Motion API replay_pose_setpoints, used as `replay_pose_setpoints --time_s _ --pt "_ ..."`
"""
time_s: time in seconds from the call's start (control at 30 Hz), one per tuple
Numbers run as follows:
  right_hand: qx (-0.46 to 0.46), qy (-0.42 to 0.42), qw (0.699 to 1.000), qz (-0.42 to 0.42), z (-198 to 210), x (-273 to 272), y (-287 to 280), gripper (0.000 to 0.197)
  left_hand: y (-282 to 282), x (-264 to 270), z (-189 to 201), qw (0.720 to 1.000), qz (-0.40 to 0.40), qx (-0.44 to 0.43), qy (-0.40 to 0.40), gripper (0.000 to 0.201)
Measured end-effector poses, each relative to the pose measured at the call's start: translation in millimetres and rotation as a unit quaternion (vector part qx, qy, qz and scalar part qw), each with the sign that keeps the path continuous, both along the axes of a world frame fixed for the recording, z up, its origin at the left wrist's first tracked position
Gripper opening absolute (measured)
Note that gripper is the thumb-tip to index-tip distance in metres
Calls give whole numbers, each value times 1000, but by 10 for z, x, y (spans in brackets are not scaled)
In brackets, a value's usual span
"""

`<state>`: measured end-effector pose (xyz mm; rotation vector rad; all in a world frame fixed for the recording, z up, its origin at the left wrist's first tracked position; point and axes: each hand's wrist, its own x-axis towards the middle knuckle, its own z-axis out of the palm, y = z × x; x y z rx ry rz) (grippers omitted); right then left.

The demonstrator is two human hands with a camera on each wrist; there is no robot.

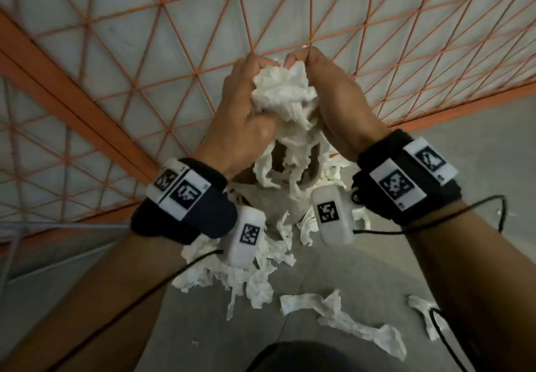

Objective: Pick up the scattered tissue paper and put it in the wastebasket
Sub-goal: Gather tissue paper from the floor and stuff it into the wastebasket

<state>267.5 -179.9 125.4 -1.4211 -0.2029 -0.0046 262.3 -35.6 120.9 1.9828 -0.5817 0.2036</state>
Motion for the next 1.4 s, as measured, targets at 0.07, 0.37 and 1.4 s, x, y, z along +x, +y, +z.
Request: replay_pose_setpoints --time_s 0.07,0.37,1.4 --pt "37 10 999 -6 -39 139 59 14 9 192 -108 998 44 50 -18 35" --pt "-269 66 959 64 -851 317 -132 30 313 336 -831 922 15 355 151 77" --pt "-446 392 804 -10 -3214 -2133 -428 25 -550 -746 -2796 898 -27 415 144 28"
